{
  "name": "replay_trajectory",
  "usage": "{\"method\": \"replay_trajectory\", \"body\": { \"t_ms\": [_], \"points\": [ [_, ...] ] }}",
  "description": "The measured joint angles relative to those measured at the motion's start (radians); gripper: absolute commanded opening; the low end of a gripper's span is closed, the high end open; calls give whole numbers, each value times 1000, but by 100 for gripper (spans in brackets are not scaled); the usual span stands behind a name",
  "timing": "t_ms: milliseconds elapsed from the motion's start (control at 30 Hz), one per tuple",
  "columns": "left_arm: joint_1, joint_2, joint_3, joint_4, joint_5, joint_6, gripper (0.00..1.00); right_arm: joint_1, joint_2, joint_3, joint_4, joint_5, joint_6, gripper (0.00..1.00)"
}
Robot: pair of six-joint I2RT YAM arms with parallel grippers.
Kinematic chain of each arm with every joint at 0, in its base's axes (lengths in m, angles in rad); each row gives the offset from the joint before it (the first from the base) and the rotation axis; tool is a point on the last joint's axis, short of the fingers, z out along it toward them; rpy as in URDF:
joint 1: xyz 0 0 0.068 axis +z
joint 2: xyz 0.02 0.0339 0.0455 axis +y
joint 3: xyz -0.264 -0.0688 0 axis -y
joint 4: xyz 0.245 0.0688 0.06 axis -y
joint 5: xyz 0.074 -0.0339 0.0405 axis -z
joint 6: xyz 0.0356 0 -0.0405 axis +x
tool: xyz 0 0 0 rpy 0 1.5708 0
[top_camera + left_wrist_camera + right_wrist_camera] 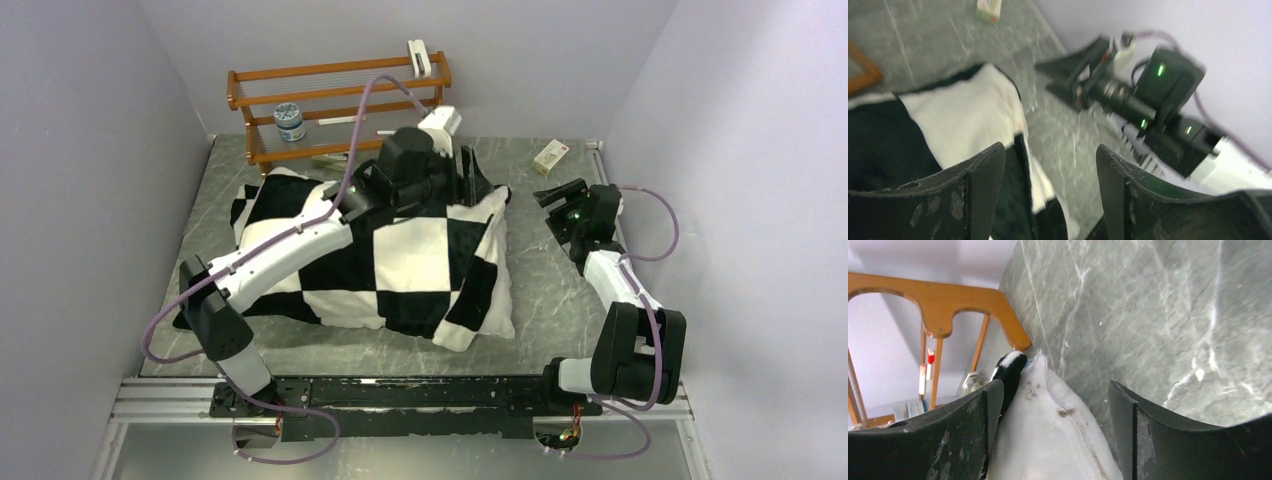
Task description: Put the pillow into the pillowcase
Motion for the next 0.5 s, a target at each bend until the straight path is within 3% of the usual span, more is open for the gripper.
{"method": "replay_trajectory", "body": {
  "t_ms": [233,500],
  "points": [
    [-151,27,-131,-104,-79,4,70,-57,-92,88,-121,49,-87,80],
    [-201,180,-128,-136,-139,2,67,-80,-149,96,-151,51,-112,81]
  ]
}}
